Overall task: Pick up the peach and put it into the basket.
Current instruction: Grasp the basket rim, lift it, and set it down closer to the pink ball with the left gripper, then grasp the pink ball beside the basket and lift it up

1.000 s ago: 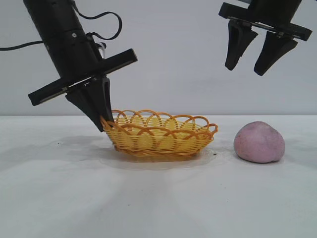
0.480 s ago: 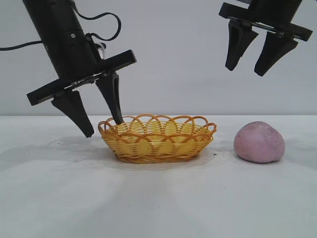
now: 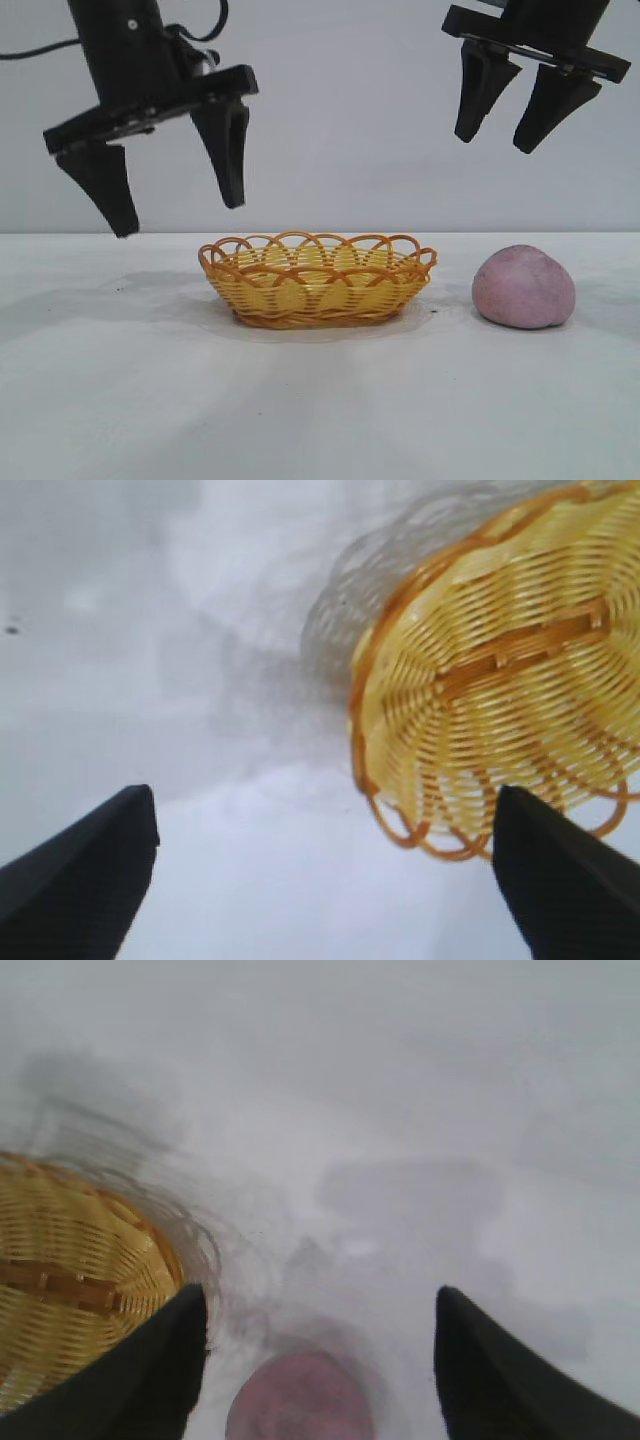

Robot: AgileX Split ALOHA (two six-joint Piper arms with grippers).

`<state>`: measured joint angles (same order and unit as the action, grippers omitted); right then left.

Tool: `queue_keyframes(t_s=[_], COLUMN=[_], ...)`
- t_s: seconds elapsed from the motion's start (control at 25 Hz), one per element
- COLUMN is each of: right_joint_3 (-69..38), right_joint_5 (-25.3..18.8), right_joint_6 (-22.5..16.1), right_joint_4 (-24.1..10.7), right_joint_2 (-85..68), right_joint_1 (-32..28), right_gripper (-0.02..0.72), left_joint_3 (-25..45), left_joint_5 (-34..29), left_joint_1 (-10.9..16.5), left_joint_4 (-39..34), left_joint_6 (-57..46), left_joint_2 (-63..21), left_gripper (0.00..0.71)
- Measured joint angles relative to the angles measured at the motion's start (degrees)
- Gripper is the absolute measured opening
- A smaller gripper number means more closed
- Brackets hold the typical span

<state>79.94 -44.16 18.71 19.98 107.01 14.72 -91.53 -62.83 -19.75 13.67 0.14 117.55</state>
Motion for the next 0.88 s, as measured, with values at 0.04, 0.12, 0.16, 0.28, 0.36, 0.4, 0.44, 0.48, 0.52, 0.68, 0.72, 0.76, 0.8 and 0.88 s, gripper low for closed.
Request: queue_keyframes(t_s=[0.04,0.12,0.16,0.28,0.36,0.4,0.44,0.48,0.52,0.68,0.72,0.76,0.8,0.88], right_joint_3=[0.00,0.00,0.00,0.00,0.00,0.00,0.00,0.00,0.00,0.00,0.00,0.00,0.00,0.00], right_joint_5=[0.00,0.00,0.00,0.00,0.00,0.00,0.00,0.00,0.00,0.00,0.00,0.00,0.00,0.00], right_joint_6=[0.00,0.00,0.00,0.00,0.00,0.00,0.00,0.00,0.00,0.00,0.00,0.00,0.00,0.00], right_joint_4=[0.00,0.00,0.00,0.00,0.00,0.00,0.00,0.00,0.00,0.00,0.00,0.00,0.00,0.00], right_joint_2=[0.00,0.00,0.00,0.00,0.00,0.00,0.00,0.00,0.00,0.00,0.00,0.00,0.00,0.00], right_joint_1=[0.00,0.00,0.00,0.00,0.00,0.00,0.00,0.00,0.00,0.00,0.00,0.00,0.00,0.00], right_gripper=[0.424,0.424,0.424,0.424,0.424,0.424,0.424,0.424,0.424,0.424,0.424,0.424,0.424,0.424], left_joint_3=[-1.19,-3.13,-3.98,-5.07,-5.17,-5.17,-5.17,-5.20,-5.20,-5.09,-5.09,-5.09,-5.09,-4.72], left_joint_5=[-1.23,-3.24,-4.13,-5.97,-6.27,-6.36,-6.50,-6.63,-6.73,-7.10,-7.10,-7.10,-7.10,-7.10], left_joint_1=[0.00,0.00,0.00,0.26,1.34,2.27,3.40,4.41,5.70,10.30,11.24,11.97,12.76,14.08], left_joint_4=[-2.16,-7.00,-9.85,-16.19,-17.50,-17.73,-17.73,-17.77,-17.88,-18.39,-18.70,-18.99,-19.21,-19.43], left_joint_6=[0.00,-0.73,-1.33,-1.95,-2.09,-2.18,-2.18,-2.18,-2.18,-1.95,-1.95,-1.86,-1.75,-1.42], left_joint_2=[0.00,0.00,0.00,0.00,0.00,0.00,0.00,0.00,0.00,0.10,0.10,0.10,0.10,0.10], left_gripper=[0.601,0.540,0.545,0.545,0.545,0.545,0.545,0.545,0.545,0.545,0.545,0.545,0.545,0.545])
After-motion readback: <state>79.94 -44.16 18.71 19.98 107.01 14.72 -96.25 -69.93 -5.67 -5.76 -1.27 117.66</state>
